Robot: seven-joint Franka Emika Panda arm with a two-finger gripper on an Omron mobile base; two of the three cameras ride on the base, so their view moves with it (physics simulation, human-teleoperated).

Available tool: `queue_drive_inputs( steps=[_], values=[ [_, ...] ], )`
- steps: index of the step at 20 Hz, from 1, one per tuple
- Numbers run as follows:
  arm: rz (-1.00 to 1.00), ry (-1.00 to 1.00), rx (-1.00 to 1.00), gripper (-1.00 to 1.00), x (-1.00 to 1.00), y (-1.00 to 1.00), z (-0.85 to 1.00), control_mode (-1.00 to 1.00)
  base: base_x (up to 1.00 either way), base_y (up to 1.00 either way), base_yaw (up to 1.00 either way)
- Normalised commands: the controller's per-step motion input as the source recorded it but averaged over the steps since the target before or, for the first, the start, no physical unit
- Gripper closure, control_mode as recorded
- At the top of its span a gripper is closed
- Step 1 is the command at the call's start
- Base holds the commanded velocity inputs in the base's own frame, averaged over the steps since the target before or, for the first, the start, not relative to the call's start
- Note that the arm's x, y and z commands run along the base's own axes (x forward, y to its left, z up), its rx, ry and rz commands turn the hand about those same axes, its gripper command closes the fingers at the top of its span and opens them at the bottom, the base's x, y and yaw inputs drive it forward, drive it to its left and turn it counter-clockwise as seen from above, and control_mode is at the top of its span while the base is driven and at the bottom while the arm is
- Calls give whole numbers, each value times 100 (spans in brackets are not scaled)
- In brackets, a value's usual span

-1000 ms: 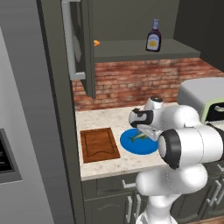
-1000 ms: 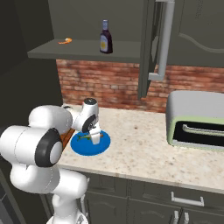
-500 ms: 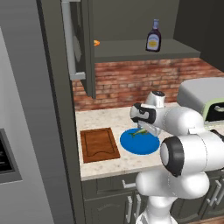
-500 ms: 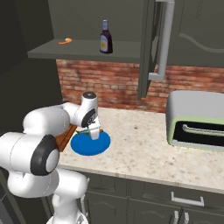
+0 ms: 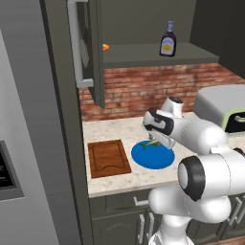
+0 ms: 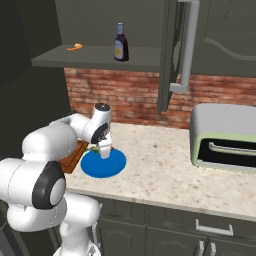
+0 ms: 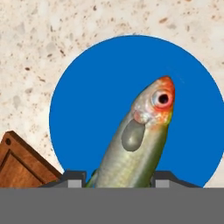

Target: Pick the fish from the plate and place it on the cutting board. Then pick the condiment bottle from the cabinet and place it next to the cutting board.

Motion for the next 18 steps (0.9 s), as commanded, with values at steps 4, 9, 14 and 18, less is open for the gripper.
queue_drive_inputs(
  steps=[4, 9, 14, 18],
  values=[
    [0, 0, 5, 100, -19, 19, 6, -100, 0, 0, 0],
    [0, 0, 1, 100, -21, 25, 1, -100, 0, 0, 0],
    [0, 0, 0, 100, -20, 30, 0, -100, 0, 0, 0],
    [0, 0, 0, 100, -15, 37, 0, -100, 0, 0, 0]
  ],
)
